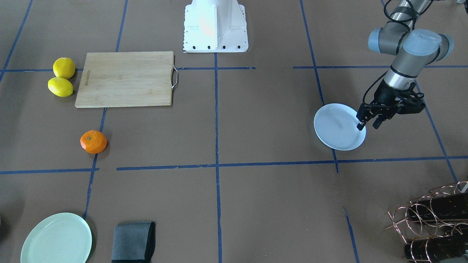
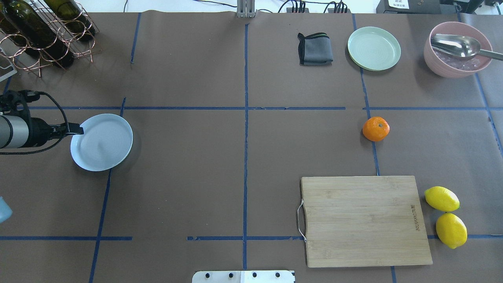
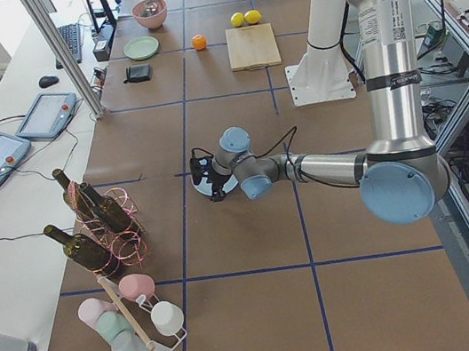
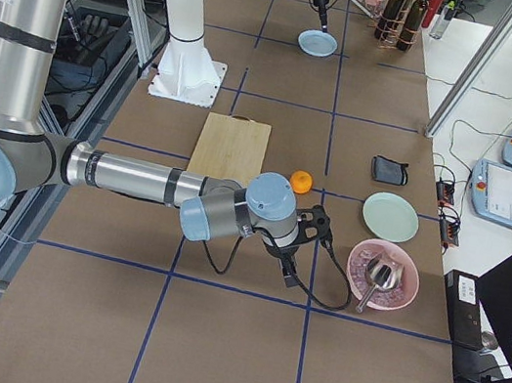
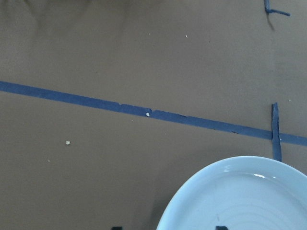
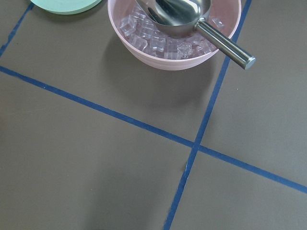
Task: Pick orange to plate
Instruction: 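Lower the left gripper to the edge of the light blue plate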
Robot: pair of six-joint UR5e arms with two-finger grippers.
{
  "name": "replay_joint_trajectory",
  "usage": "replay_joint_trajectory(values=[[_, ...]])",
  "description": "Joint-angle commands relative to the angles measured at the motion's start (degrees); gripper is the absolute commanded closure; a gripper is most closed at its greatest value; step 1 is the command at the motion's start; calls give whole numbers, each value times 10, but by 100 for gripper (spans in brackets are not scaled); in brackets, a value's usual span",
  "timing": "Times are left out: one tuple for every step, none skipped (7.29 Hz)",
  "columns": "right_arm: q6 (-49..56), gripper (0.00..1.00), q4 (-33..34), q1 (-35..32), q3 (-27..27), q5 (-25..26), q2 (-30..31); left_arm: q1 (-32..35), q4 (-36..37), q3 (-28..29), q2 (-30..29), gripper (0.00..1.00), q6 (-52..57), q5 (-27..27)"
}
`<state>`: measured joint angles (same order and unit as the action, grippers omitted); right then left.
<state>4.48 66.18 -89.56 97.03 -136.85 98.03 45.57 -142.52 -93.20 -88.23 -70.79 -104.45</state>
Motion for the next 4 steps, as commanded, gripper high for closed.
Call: replay_joint_trajectory(values=[[0,0,0,0,-1,0,0,-10,0,11,-3,36,-2,6],[0,0,0,0,-1,0,1,-16,1,12,-4,39,-2,6],[0,0,0,0,-2,0,1,-18,1,11,-4,52,-2,6],[0,0,0,0,-2,0,1,-20,1,11,-3,92,-2,6]])
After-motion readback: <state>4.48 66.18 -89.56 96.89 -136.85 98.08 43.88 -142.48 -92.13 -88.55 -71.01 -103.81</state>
